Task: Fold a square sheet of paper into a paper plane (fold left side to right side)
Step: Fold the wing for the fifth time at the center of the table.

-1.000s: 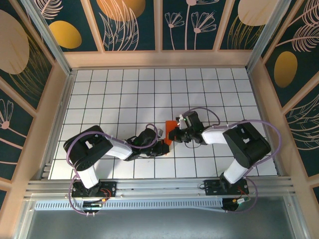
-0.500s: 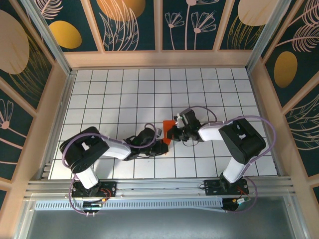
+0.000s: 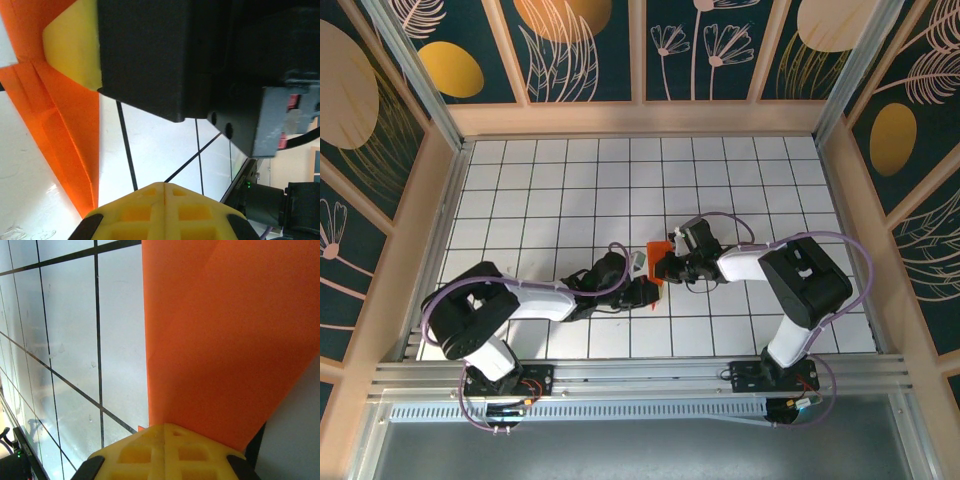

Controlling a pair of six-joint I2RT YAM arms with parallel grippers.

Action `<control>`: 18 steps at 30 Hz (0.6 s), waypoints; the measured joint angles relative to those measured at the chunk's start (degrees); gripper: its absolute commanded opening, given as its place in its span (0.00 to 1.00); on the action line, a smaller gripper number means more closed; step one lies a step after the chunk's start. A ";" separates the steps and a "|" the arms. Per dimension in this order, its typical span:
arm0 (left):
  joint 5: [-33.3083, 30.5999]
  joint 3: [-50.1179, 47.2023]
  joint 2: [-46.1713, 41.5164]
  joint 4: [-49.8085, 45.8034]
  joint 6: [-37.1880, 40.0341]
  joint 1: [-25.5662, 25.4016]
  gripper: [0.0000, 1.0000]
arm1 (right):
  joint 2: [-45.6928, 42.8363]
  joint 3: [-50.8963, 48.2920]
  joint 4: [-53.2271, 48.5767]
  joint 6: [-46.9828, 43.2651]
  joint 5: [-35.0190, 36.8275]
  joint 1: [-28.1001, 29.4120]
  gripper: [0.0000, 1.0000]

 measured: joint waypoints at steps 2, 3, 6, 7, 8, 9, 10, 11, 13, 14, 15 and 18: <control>0.50 0.00 0.94 0.04 -0.02 0.00 0.00 | 0.09 0.13 -0.13 0.00 -0.07 0.00 0.00; 0.70 0.00 1.42 0.04 -0.04 0.00 0.00 | 0.09 0.17 -0.24 0.00 -0.04 0.00 0.00; 1.07 0.00 2.51 0.04 -0.02 0.00 0.00 | 0.13 0.26 -0.39 -0.02 -0.04 0.00 0.00; 1.09 0.00 2.84 0.04 -0.02 -0.02 0.00 | 0.13 0.33 -0.50 0.00 -0.04 0.04 0.00; 1.14 0.00 3.13 0.07 -0.02 0.00 0.00 | 0.13 0.33 -0.50 0.00 -0.02 0.04 0.00; 1.29 0.00 3.48 0.09 -0.02 0.00 0.00 | 0.13 0.33 -0.52 0.00 -0.02 0.04 0.00; 1.40 0.00 3.76 0.09 -0.02 -0.02 0.00 | 0.13 0.37 -0.57 -0.02 0.00 0.04 0.00; 1.51 0.00 4.07 0.11 -0.02 -0.02 0.00 | 0.20 0.44 -0.70 -0.02 0.00 0.04 0.00; 1.70 0.00 4.44 0.09 -0.02 -0.02 0.00 | 0.20 0.59 -0.98 -0.02 0.04 0.07 0.00; 1.75 0.00 4.44 0.09 -0.02 -0.02 0.00 | 0.20 0.68 -1.14 -0.04 0.07 0.07 0.00; 1.77 0.00 4.48 0.20 -0.02 -0.02 0.00 | 0.20 0.76 -1.36 -0.09 0.13 0.11 0.00; 1.90 0.00 5.44 0.59 -0.02 -0.02 0.00 | 0.20 0.92 -1.62 -0.15 0.26 0.15 0.00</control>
